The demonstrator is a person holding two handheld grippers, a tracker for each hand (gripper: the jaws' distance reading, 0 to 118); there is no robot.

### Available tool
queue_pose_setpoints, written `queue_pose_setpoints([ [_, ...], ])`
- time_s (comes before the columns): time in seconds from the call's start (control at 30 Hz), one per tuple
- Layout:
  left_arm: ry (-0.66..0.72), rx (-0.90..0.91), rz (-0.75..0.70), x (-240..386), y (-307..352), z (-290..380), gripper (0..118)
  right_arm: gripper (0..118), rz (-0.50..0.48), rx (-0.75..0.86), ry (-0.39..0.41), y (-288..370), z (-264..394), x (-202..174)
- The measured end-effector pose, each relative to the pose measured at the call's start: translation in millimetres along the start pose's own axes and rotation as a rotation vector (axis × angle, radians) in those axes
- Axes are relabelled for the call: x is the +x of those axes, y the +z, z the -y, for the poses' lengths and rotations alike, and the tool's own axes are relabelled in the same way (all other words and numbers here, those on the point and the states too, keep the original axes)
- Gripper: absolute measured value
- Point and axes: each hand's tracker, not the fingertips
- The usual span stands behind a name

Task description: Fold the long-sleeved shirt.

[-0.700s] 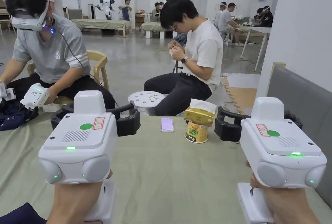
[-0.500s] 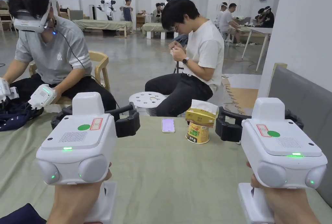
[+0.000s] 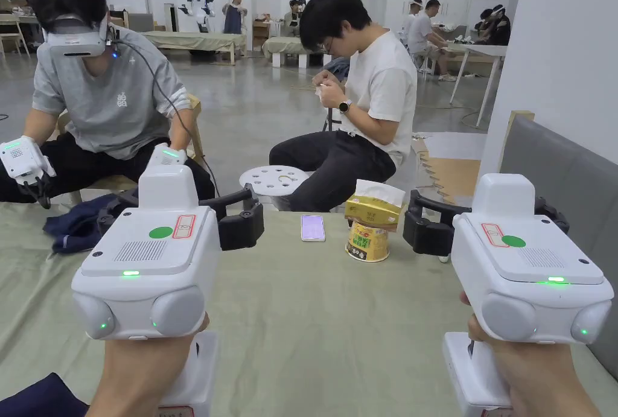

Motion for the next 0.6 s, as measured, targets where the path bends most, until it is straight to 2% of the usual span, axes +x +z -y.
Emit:
queue_pose_setpoints([
  [0.6, -0.044, 0.017, 0.034, 4.6, 5.9, -3.2, 111, 118, 0.001, 0.009, 0.009, 5.0, -0.4, -4.3],
])
